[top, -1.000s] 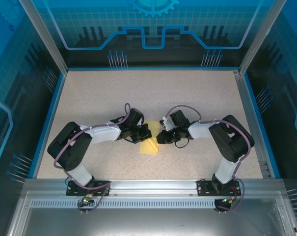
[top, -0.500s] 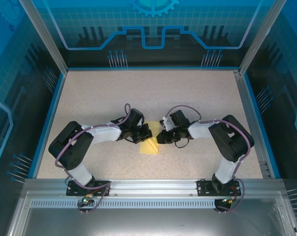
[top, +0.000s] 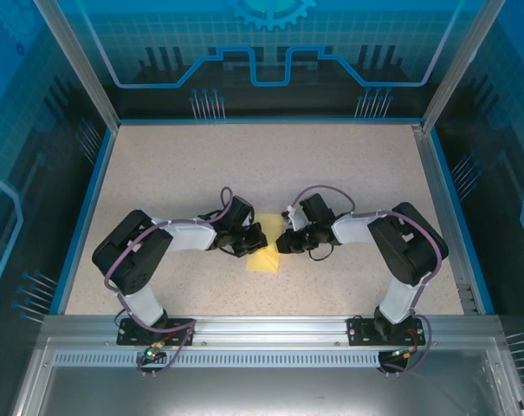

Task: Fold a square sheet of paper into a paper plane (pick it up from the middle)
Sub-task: Fold the triangle a second time at the center of the table.

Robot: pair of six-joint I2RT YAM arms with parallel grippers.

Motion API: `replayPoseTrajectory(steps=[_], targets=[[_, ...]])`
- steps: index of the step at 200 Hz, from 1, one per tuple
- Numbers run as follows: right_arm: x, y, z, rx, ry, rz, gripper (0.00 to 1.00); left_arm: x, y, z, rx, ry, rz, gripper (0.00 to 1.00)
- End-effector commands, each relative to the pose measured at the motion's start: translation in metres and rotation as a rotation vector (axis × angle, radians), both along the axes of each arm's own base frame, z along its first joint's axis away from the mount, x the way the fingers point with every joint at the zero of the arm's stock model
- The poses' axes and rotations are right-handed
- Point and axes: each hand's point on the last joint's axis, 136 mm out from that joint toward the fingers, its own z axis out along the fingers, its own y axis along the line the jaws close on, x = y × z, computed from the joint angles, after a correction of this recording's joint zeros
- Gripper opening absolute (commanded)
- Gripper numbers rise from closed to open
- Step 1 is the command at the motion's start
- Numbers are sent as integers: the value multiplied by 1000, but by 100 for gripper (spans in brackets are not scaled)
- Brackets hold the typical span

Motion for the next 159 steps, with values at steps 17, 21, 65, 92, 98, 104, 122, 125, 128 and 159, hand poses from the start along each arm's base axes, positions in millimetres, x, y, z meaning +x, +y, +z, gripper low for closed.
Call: replayPoseTrajectory(steps=[17, 21, 65, 92, 98, 104, 122, 125, 128, 159], targets=[[3, -7, -15, -42, 31, -20, 10, -13, 10, -20, 40, 38, 9, 0], [4, -7, -15, -44, 29, -21, 10, -13, 10, -20, 42, 37, 9, 0], [5, -10, -14, -71, 29, -28, 14, -15, 13, -25, 57, 41, 7, 0], [7, -14, 3, -79, -2, -55, 29, -19, 17, -30, 67, 47, 9, 0], [7, -15, 10, -79, -13, -62, 30, -19, 17, -29, 70, 45, 11, 0], [7, -16, 17, -77, -25, -68, 32, -19, 18, -29, 71, 43, 13, 0], [6, -21, 34, -77, -52, -94, 36, -19, 18, -29, 70, 38, 14, 0], [5, -22, 37, -75, -53, -97, 37, -19, 18, -29, 70, 38, 13, 0], [4, -22, 39, -72, -56, -99, 37, -18, 18, -28, 69, 37, 12, 0], [-16, -8, 55, 21, 9, -61, 26, -17, 17, -28, 68, 34, 10, 0]])
